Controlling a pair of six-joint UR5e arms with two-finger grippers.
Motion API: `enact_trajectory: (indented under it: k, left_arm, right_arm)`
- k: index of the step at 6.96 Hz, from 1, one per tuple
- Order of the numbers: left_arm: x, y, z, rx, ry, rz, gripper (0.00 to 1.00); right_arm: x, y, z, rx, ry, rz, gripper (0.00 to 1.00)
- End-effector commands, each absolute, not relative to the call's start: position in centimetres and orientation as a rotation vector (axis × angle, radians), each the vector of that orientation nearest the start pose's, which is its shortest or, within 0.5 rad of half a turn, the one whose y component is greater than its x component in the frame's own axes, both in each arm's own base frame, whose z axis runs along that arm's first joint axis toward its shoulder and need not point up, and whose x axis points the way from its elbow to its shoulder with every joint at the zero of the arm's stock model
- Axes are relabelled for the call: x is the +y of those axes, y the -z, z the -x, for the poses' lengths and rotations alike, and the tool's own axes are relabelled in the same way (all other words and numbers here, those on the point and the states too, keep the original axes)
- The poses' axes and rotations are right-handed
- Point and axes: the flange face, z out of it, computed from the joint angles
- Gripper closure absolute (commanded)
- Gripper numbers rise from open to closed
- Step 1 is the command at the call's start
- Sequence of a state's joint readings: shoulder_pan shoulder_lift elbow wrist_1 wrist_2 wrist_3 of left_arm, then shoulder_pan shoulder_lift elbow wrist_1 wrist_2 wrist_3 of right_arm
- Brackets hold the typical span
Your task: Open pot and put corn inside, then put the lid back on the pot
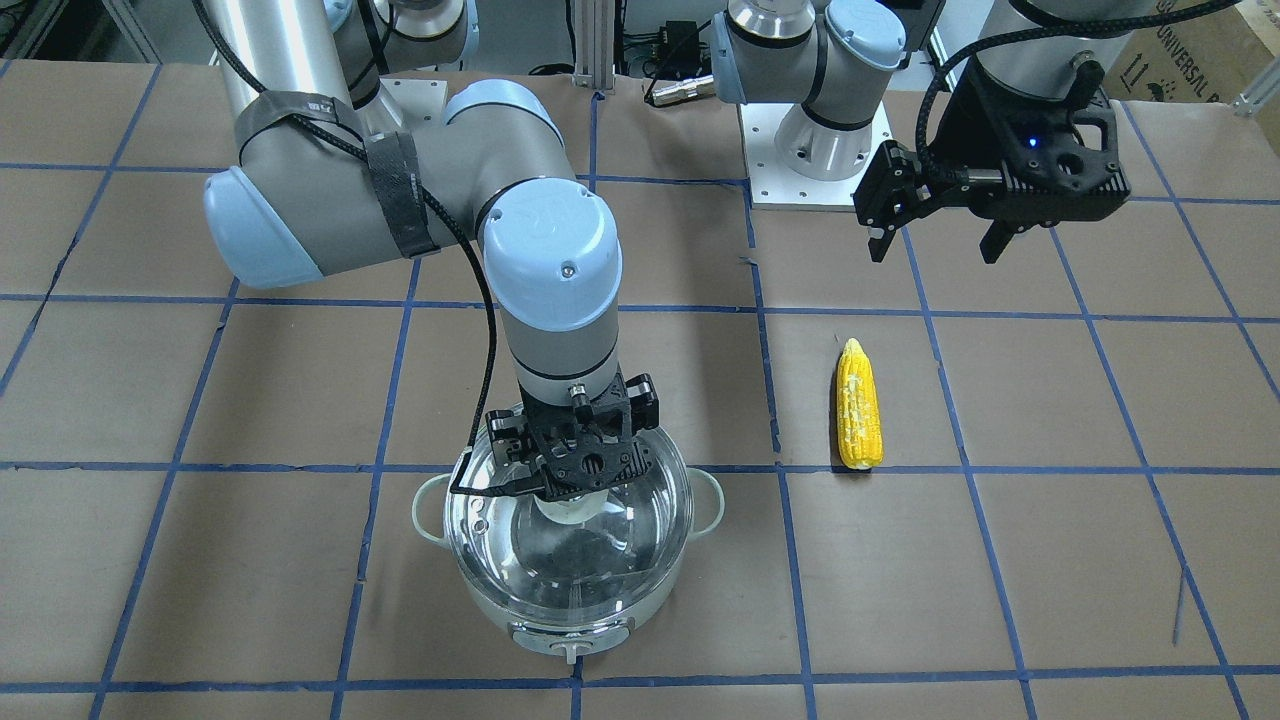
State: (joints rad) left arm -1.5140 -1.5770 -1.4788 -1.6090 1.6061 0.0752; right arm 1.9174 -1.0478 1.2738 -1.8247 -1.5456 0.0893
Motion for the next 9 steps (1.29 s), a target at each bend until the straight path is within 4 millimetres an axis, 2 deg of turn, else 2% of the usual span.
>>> enact_trajectory:
  k: [1, 2, 4, 6, 8, 9]
  left_arm:
    - [-50.42, -52.65, 10.13, 3.102, 0.07, -0.027, 0.0]
    - [-50.44, -52.66, 10.15, 3.104, 0.073, -0.027, 0.0]
    - [-50.44, -52.66, 10.15, 3.104, 0.073, -0.027, 0.0]
    - [-50.44, -52.66, 10.15, 3.104, 0.073, -0.027, 0.0]
    - [-50.45, -52.74, 10.16, 3.105, 0.075, -0.027, 0.0]
    - [-50.44, -52.66, 10.18, 3.107, 0.073, -0.027, 0.0]
  right_arm:
    - [-61.16, -34.5, -36.53, 3.083, 0.048, 0.405, 0.09]
    - [-61.16, -34.5, -36.51, 3.084, 0.048, 0.405, 0.15]
    - [-61.17, -34.5, -36.5, 3.085, 0.049, 0.415, 0.37]
    - [-61.23, -34.32, -36.39, 3.087, 0.045, 0.413, 0.53]
    - [-61.25, -34.03, -36.4, 3.087, 0.038, 0.425, 0.53]
    - [-61.67, -34.11, -36.05, 3.082, 0.041, 0.412, 0.27]
